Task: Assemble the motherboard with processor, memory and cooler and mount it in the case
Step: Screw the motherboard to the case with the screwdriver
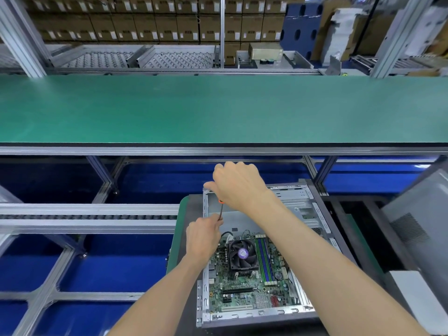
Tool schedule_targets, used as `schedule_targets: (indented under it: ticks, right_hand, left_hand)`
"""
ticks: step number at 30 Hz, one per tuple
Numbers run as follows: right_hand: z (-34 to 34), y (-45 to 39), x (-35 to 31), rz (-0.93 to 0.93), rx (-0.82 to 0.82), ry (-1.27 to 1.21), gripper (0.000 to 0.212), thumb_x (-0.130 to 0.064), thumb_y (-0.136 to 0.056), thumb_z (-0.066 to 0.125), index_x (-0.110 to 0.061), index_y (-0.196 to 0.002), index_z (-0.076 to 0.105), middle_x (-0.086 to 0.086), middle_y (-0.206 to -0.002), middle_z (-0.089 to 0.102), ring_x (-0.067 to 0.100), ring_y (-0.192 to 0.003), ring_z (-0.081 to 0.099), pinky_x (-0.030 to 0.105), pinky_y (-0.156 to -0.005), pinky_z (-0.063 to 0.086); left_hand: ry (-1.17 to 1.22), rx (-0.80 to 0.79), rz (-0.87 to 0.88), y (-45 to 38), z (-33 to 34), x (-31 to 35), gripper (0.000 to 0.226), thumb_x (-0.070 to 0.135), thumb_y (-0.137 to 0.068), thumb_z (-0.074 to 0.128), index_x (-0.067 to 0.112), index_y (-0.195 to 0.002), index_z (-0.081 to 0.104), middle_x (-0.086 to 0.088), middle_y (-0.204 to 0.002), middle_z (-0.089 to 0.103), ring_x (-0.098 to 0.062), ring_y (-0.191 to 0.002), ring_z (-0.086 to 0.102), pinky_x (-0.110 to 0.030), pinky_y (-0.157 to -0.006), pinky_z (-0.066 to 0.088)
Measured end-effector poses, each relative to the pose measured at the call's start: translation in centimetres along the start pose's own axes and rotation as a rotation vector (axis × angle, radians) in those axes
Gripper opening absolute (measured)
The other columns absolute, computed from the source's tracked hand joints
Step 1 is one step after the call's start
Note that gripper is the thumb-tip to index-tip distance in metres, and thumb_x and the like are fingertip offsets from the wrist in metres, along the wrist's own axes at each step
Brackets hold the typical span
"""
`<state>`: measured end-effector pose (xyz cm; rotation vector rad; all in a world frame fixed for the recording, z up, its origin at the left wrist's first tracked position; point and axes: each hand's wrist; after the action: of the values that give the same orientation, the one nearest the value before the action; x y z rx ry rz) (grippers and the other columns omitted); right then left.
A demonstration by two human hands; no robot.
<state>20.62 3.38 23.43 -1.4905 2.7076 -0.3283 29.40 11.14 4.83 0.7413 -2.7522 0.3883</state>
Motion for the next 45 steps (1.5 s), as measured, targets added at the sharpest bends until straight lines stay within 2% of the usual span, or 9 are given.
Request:
schedule_targets:
  ticks: [5, 11, 15, 19, 22, 27, 33, 39, 45]
  right_hand:
    - [-0.3, 0.2, 0.0, -0.072, -0.105, -0.266, 0.023, -0.017, -0.085, 0.060, -0.012, -0.101, 0.044, 0.003, -0.099, 0.050, 0.030, -0.078, 0.052, 0.036, -0.059, 0.034]
    - [0.0, 0.1, 0.4, 0.012, -0.009, -0.047, 0.035, -0.045, -0.098, 0.050, -0.012, -0.093, 0.043, -0.001, -0.076, 0.037, 0.027, -0.069, 0.043, 0.036, -0.059, 0.030]
    - [-0.5, 0.4, 0.6, -0.086, -0.119, -0.287, 0.022, -0.015, -0.084, 0.059, -0.013, -0.102, 0.046, 0.002, -0.099, 0.045, 0.028, -0.075, 0.048, 0.033, -0.057, 0.029]
    - [-0.1, 0.4, 0.4, 0.001, -0.003, -0.019, 0.025, -0.037, -0.103, 0.047, -0.012, -0.097, 0.044, 0.001, -0.081, 0.039, 0.028, -0.071, 0.041, 0.036, -0.060, 0.031]
    - [0.1, 0.4, 0.5, -0.002, 0.020, -0.014, 0.036, -0.047, -0.099, 0.049, -0.014, -0.088, 0.040, -0.001, -0.075, 0.036, 0.026, -0.066, 0.040, 0.034, -0.055, 0.026]
    - [-0.2, 0.7, 0.9, -0.088, -0.099, -0.241, 0.026, -0.016, -0.083, 0.061, -0.013, -0.102, 0.044, 0.002, -0.098, 0.046, 0.027, -0.073, 0.047, 0.034, -0.056, 0.029]
    - [0.5, 0.5, 0.9, 0.009, 0.033, 0.006, 0.039, -0.048, -0.098, 0.048, -0.014, -0.083, 0.040, -0.002, -0.066, 0.029, 0.023, -0.058, 0.035, 0.033, -0.054, 0.023]
    - [0.0, 0.5, 1.0, -0.082, -0.094, -0.277, 0.026, -0.012, -0.080, 0.060, -0.015, -0.100, 0.043, 0.001, -0.098, 0.048, 0.026, -0.074, 0.046, 0.030, -0.052, 0.023]
    - [0.5, 0.3, 0.8, 0.009, 0.036, -0.008, 0.030, -0.042, -0.098, 0.052, -0.013, -0.095, 0.045, 0.002, -0.083, 0.042, 0.028, -0.070, 0.046, 0.037, -0.061, 0.032]
  left_hand:
    - [-0.004, 0.004, 0.005, -0.1, 0.3, -0.3, 0.016, 0.022, -0.097, 0.055, 0.019, -0.100, 0.071, -0.005, -0.078, 0.073, -0.034, -0.071, 0.065, -0.033, -0.054, 0.032]
    - [0.003, 0.003, 0.009, -0.1, 0.2, -0.1, 0.018, 0.027, -0.099, 0.054, 0.024, -0.106, 0.071, -0.004, -0.076, 0.073, -0.031, -0.069, 0.066, -0.033, -0.055, 0.037]
    - [-0.003, 0.014, -0.003, -0.1, 0.1, -0.1, 0.017, 0.024, -0.098, 0.057, 0.023, -0.105, 0.072, -0.005, -0.075, 0.073, -0.031, -0.069, 0.066, -0.032, -0.054, 0.032]
    - [0.004, 0.020, 0.004, 0.0, -0.1, 0.1, 0.017, 0.025, -0.098, 0.058, 0.024, -0.105, 0.073, -0.005, -0.073, 0.072, -0.032, -0.064, 0.065, -0.030, -0.053, 0.034]
    - [-0.006, 0.004, 0.002, 0.0, -0.1, 0.0, 0.016, 0.026, -0.099, 0.055, 0.024, -0.100, 0.071, -0.004, -0.068, 0.069, -0.031, -0.061, 0.062, -0.031, -0.052, 0.036]
    - [-0.004, 0.000, 0.008, -0.1, 0.0, -0.1, 0.015, 0.023, -0.097, 0.057, 0.022, -0.100, 0.072, -0.007, -0.068, 0.069, -0.034, -0.062, 0.062, -0.032, -0.051, 0.036]
    - [-0.020, 0.009, 0.020, 0.0, 0.0, -0.1, 0.014, 0.026, -0.097, 0.058, 0.028, -0.101, 0.072, -0.004, -0.066, 0.068, -0.031, -0.059, 0.061, -0.031, -0.051, 0.038]
    - [-0.033, -0.014, 0.013, -0.2, 0.2, -0.2, 0.017, 0.024, -0.097, 0.053, 0.025, -0.103, 0.069, -0.006, -0.072, 0.069, -0.035, -0.068, 0.063, -0.033, -0.055, 0.035]
    - [-0.027, -0.006, 0.014, -0.2, 0.1, -0.2, 0.015, 0.026, -0.095, 0.057, 0.030, -0.101, 0.070, -0.004, -0.068, 0.068, -0.032, -0.063, 0.062, -0.031, -0.054, 0.034]
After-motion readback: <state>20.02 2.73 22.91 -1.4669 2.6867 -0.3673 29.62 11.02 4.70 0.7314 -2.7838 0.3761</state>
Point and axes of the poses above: each hand's wrist, its own y-axis away from the middle knuckle, its own z-axis out of the palm, x = y × z
